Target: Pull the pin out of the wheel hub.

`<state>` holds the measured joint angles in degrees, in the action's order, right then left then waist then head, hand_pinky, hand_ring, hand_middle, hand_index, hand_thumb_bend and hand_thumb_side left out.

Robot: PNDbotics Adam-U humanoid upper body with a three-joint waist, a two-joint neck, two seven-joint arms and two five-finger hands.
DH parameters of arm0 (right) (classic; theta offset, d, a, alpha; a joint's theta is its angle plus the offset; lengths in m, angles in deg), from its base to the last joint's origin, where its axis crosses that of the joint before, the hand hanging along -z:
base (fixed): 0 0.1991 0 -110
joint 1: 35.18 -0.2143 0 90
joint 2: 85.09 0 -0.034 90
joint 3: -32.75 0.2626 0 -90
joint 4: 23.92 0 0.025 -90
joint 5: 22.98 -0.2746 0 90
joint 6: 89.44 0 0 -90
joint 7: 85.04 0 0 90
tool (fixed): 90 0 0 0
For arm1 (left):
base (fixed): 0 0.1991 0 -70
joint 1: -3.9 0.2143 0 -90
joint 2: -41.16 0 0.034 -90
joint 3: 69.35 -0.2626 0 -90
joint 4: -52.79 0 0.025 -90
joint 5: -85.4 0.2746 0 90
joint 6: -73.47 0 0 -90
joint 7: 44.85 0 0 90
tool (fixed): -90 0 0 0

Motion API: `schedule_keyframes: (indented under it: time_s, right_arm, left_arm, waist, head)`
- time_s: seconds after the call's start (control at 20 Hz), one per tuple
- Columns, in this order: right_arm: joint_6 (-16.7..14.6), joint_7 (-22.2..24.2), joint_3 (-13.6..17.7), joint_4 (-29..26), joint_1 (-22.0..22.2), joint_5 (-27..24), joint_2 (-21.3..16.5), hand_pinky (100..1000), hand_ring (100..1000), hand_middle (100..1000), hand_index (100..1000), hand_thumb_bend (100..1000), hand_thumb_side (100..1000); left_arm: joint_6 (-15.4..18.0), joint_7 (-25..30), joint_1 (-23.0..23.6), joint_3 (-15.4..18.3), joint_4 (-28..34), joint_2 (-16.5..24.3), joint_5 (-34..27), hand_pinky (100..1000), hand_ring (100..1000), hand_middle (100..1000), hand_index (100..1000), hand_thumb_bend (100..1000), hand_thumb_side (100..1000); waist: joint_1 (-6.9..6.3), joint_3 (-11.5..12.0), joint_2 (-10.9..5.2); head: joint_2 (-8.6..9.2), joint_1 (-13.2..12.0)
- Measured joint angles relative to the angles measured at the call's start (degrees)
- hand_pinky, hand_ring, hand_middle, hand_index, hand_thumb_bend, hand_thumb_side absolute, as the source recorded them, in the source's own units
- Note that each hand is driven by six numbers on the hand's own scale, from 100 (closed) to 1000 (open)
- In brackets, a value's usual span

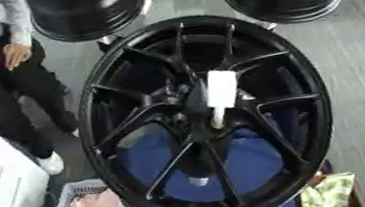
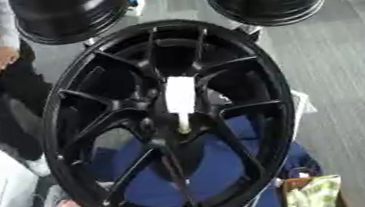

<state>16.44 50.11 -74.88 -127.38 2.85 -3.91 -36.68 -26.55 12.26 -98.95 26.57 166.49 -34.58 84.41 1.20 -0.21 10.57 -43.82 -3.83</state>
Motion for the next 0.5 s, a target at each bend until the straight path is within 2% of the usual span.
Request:
schedule_keyframes:
  time_s: [0.05, 0.1, 0.15, 0.5]
  right_arm:
    - [-0.2, 0.9, -0.9, 0.0, -1.4, 0.4, 0.6, 884, 861, 854, 915, 100, 289]
    - [-0.5, 1.8, -1.9, 0.2, -2.9, 0.8, 1.3, 885, 863, 855, 917, 100, 380]
    - [-0.7, 2.7, -2.9, 0.5, -4.4, 1.3, 2.1, 886, 867, 859, 918, 100, 297]
    - [-3.0, 6.2, -9.1, 4.2, -12.7, 3.1, 8.9, 889, 882, 873, 928, 100, 308]
  left_arm:
    - [0.0, 0.0, 0.0, 0.0, 0.0, 0.0, 0.0, 621, 1000, 745, 755, 501, 725]
    - [-0.1, 0.1, 0.0, -0.1, 0.0, 0.0, 0.0, 621, 1000, 745, 755, 501, 725]
    - [-0.1, 0.1, 0.0, -0.1, 0.0, 0.0, 0.0, 621, 1000, 745, 756, 506, 726]
    - [-0.1, 0.5, -0.1, -0.2, 0.0, 0.1, 0.0, 622, 1000, 745, 755, 500, 725]
  waist:
    - [0.0, -0.1, 0.0]
    - [0.0, -0.2, 0.0]
    - [0.0, -0.2, 0.0]
    - [0.0, -0.3, -0.06]
  head:
    - [0.0, 0.0]
    - [0.0, 0.1]
    - [0.0, 0.1]
    - [0.0, 0.5]
